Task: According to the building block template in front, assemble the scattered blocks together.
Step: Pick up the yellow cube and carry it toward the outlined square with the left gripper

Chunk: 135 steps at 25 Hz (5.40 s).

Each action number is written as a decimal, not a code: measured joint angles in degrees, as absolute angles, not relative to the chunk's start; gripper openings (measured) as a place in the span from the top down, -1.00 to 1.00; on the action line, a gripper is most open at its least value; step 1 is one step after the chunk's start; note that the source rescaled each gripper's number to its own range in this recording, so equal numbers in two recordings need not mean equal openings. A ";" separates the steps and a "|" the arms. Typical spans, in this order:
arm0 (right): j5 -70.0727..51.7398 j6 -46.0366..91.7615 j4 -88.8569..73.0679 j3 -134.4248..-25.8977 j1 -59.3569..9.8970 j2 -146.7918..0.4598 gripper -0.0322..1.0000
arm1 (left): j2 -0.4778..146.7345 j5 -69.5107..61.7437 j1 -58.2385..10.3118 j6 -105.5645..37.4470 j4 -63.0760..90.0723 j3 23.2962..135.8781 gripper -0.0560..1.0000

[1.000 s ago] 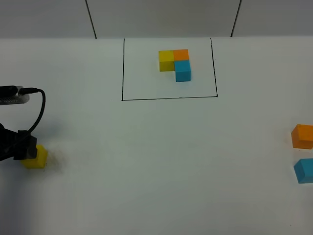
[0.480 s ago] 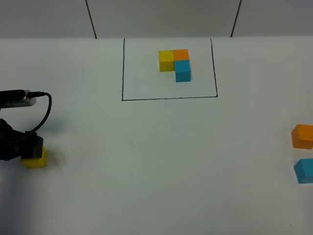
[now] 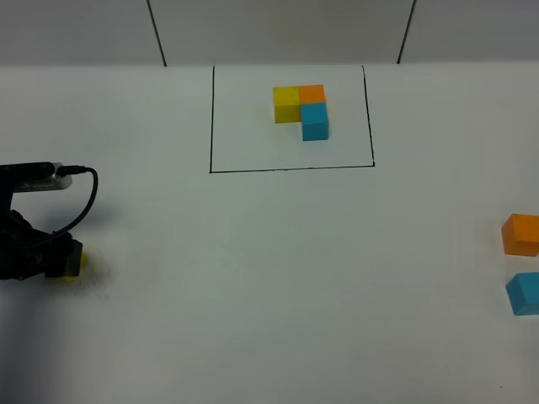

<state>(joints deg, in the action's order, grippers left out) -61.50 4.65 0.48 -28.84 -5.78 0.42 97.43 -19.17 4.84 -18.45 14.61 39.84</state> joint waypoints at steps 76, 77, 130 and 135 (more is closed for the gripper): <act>-61.50 4.65 0.48 -28.84 -5.78 0.42 0.94 | 75.78 -42.04 -6.66 -77.87 30.13 43.90 -0.19; -61.50 4.65 0.48 -28.84 -5.78 0.42 0.94 | 76.94 -41.92 -7.55 -77.46 30.08 45.10 -0.19; -61.50 4.65 3.52 -28.84 -5.78 0.42 0.94 | 115.11 -41.02 -25.47 -74.22 17.01 74.23 -0.19; -61.50 4.65 3.52 -28.84 -5.78 0.42 0.94 | 117.14 -40.17 -25.73 -74.63 16.95 74.55 -0.19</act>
<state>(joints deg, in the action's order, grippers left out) -61.50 4.65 3.52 -28.84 -5.78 0.42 117.14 -40.17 -25.73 -74.63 16.95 74.55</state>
